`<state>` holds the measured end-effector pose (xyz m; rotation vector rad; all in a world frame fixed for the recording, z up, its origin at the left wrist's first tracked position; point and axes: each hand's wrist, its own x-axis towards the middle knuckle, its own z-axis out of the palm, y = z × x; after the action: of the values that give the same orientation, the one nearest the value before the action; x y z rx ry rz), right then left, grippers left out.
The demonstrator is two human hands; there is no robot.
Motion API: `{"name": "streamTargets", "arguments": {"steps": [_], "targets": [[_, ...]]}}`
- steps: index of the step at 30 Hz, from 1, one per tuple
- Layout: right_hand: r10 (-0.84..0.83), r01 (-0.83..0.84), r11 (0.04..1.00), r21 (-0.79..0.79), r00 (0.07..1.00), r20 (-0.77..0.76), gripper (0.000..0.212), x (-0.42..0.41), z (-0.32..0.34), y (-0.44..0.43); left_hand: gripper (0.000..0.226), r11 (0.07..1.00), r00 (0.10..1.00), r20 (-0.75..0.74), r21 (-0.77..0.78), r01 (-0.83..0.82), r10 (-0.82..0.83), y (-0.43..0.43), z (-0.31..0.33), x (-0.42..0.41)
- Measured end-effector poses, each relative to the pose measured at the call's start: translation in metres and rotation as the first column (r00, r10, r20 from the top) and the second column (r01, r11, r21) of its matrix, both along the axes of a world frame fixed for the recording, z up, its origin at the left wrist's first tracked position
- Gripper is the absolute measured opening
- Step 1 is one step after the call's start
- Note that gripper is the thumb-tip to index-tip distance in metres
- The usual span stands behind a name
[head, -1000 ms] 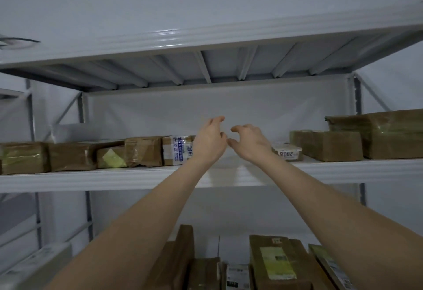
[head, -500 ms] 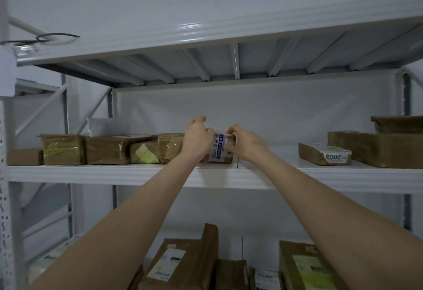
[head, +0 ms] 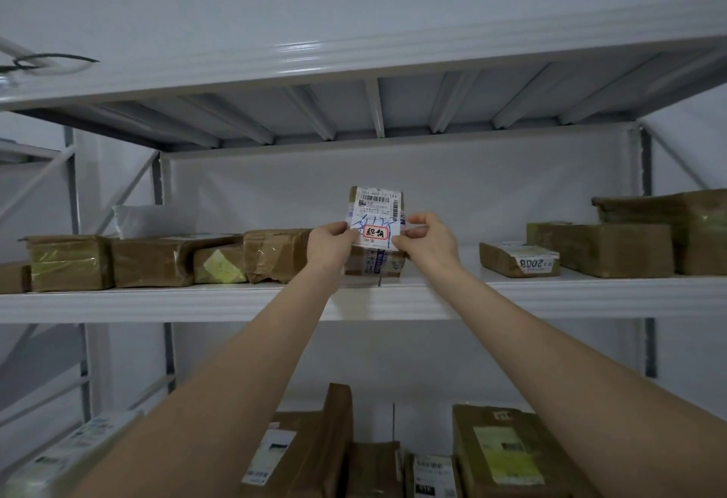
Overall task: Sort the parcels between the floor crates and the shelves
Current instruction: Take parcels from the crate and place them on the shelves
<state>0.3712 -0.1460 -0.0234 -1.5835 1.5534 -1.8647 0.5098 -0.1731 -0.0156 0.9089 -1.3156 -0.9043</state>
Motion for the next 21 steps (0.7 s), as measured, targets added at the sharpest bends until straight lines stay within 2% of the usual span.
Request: {"name": "streamTargets", "arguments": {"steps": [2,4,5,9,14,21], "targets": [[-0.018,0.018,1.0,0.003,1.0,0.001,0.059,-0.005,0.002,0.009,0.031,0.999,0.999,0.001,-0.024,0.039,-0.039,0.008,0.001,-0.007],[-0.028,0.027,1.0,0.009,1.0,0.007,0.077,-0.009,0.004,0.019,0.032,0.995,0.996,0.006,-0.044,0.084,-0.084,0.016,0.002,-0.013],[-0.02,0.02,1.0,0.011,1.0,0.007,0.078,-0.012,0.004,0.023,0.033,0.992,0.994,0.012,-0.054,0.112,-0.111,0.02,0.002,-0.015],[0.028,-0.028,1.0,0.003,0.999,0.032,0.059,-0.021,0.003,0.041,0.038,0.986,0.989,0.025,-0.076,0.149,-0.147,0.033,0.001,-0.026],[0.094,-0.093,0.996,-0.013,0.989,0.114,0.07,-0.022,-0.003,0.056,0.042,0.974,0.98,0.036,-0.104,0.201,-0.198,0.055,-0.005,-0.039],[0.063,-0.061,0.998,-0.029,0.997,0.042,0.066,-0.023,-0.013,0.074,0.062,0.959,0.967,0.147,-0.164,0.232,-0.208,0.08,-0.019,-0.025]]}}
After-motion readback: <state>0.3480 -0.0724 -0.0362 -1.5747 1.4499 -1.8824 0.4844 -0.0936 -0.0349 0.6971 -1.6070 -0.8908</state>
